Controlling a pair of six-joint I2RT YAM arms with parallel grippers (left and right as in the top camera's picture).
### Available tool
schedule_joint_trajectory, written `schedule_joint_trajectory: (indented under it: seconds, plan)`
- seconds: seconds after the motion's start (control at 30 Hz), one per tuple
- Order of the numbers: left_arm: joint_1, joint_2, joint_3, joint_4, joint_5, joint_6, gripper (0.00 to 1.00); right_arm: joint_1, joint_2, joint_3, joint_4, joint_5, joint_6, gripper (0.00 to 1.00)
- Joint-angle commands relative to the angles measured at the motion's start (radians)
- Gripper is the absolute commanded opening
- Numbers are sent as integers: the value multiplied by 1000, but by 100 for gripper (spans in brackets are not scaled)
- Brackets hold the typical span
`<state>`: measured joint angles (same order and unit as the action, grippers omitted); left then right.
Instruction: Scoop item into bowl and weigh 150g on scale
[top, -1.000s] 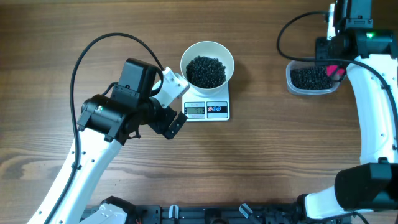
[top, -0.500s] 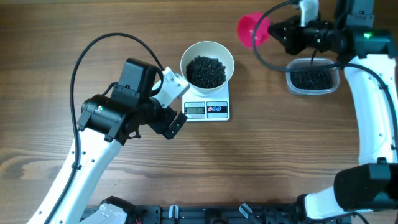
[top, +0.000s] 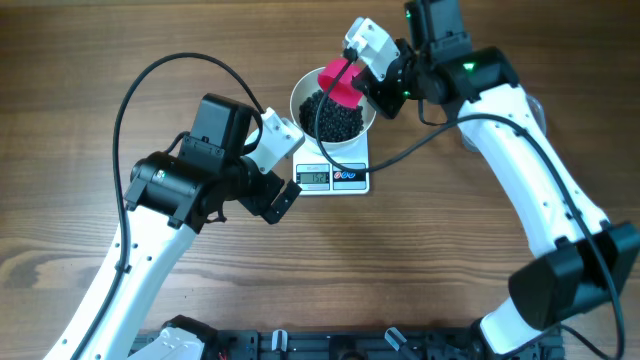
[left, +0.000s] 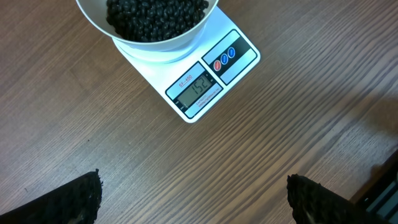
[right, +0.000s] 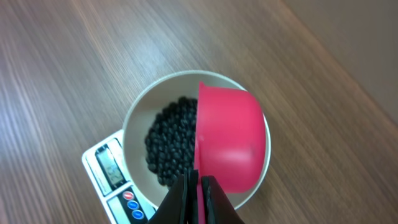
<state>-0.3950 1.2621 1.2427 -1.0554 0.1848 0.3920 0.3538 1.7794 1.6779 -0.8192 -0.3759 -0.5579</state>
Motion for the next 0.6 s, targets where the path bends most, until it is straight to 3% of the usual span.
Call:
schedule_joint_trajectory:
  seconds: [0.0, 0.57]
  plan:
    - [6, -5, -6, 0, 13, 20, 100, 11, 47, 9, 9, 29, -75, 4]
    - [6, -5, -6, 0, 13, 20, 100, 22, 163, -3, 111, 66, -106, 4]
